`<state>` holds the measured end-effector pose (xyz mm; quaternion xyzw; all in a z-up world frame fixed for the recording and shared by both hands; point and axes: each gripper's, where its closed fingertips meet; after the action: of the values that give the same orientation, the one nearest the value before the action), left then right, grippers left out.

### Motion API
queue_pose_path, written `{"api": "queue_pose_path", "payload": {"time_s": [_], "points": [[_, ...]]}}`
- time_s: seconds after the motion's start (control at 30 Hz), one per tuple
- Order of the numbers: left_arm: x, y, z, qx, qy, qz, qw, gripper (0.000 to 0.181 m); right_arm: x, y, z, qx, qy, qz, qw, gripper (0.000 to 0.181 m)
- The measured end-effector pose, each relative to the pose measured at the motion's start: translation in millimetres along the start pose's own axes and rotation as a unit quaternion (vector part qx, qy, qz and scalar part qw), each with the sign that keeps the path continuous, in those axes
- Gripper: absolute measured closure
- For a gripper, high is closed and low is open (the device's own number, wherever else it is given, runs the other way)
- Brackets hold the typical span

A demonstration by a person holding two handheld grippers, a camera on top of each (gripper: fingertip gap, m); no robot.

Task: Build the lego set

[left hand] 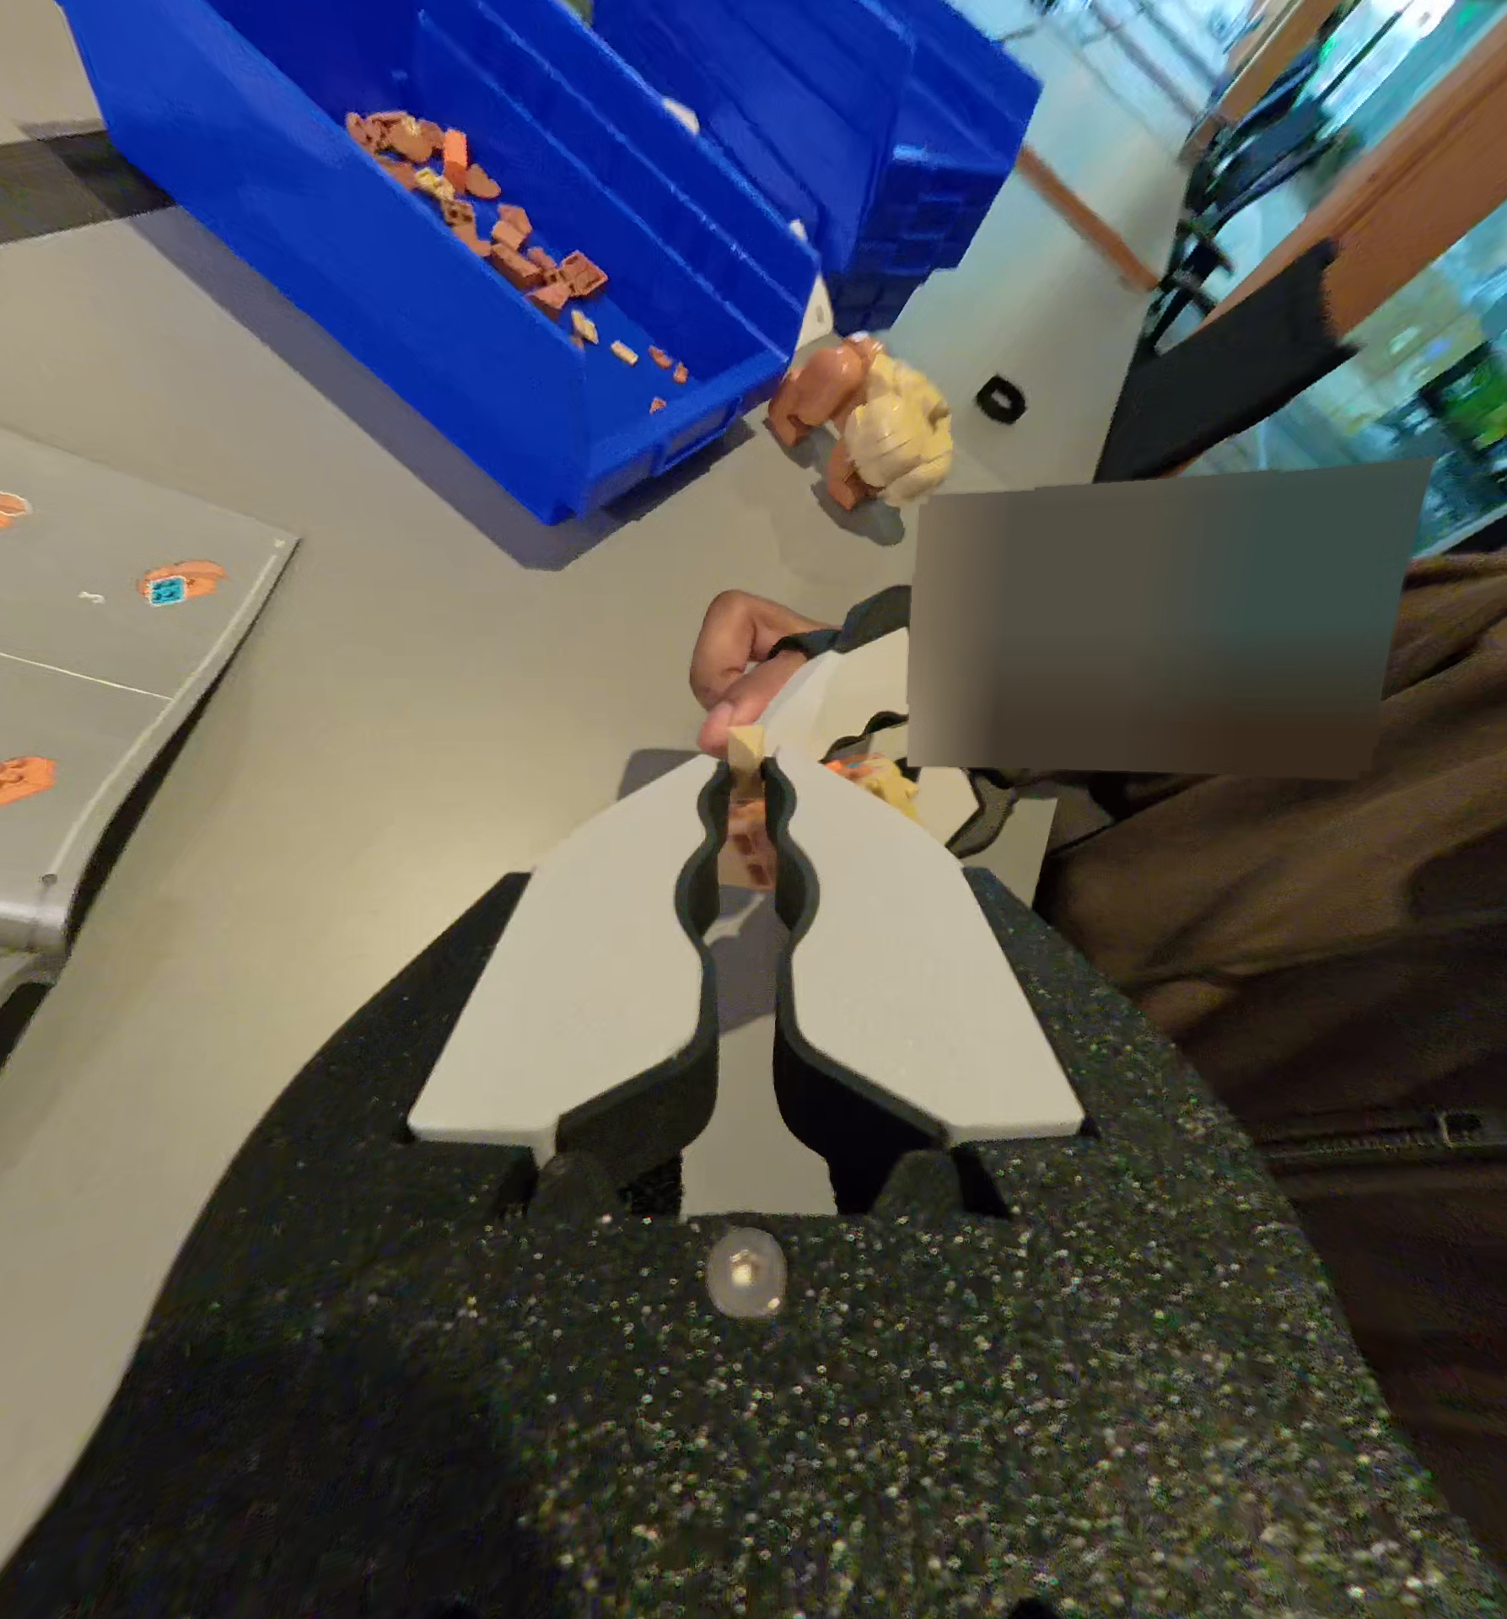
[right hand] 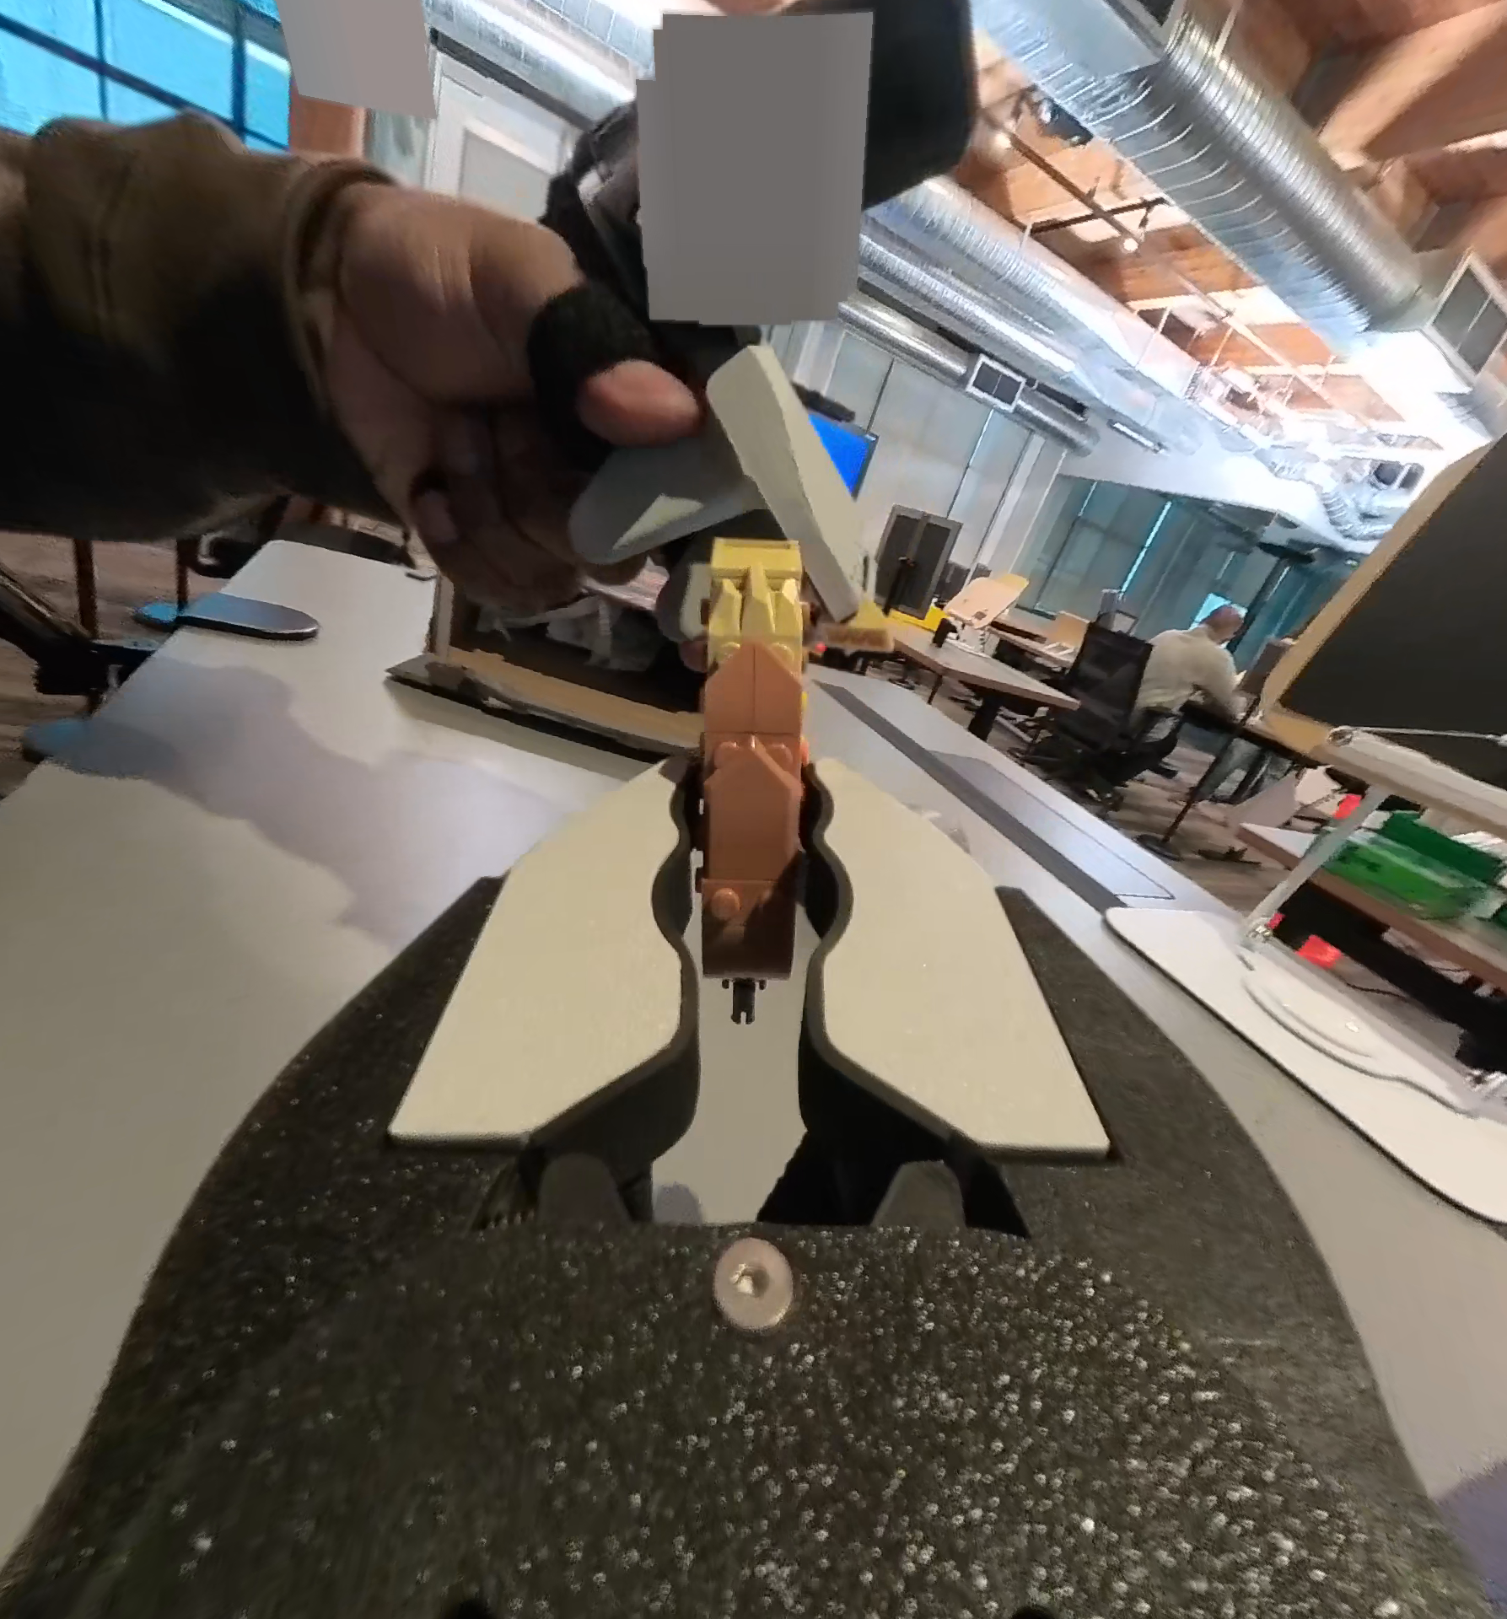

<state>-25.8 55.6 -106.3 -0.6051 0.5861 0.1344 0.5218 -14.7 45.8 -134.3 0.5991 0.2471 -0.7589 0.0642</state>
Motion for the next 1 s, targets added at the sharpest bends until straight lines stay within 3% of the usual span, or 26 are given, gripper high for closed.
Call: {"api": "queue_pose_path", "payload": {"time_s": [0.17,0.53,0.8,1.0], "points": [[-2,5,-2,0.038,-0.077,-0.027,0.996,0.174,4,-3,0,-0.019,0.0,0.05,0.999,0.16],[8,18,-18,0.1,-0.249,0.002,0.963,0.174,16,-8,4,-0.057,0.028,0.154,0.986,0.16],[11,23,-10,0.058,-0.189,-0.07,0.978,0.174,20,-12,6,-0.032,0.038,0.127,0.991,0.16],[8,11,-4,0.031,-0.125,-0.068,0.989,0.174,17,-13,5,-0.033,0.027,0.129,0.991,0.16]]}}
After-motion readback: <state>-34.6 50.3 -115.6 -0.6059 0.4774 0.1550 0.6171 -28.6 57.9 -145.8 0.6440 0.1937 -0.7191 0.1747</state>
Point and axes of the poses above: each gripper's, where its closed fingertips meet, z out along the fingers, x out of its underside, y = z × x across the jaws, and after that the axes turned 4 degrees about x, right-handed
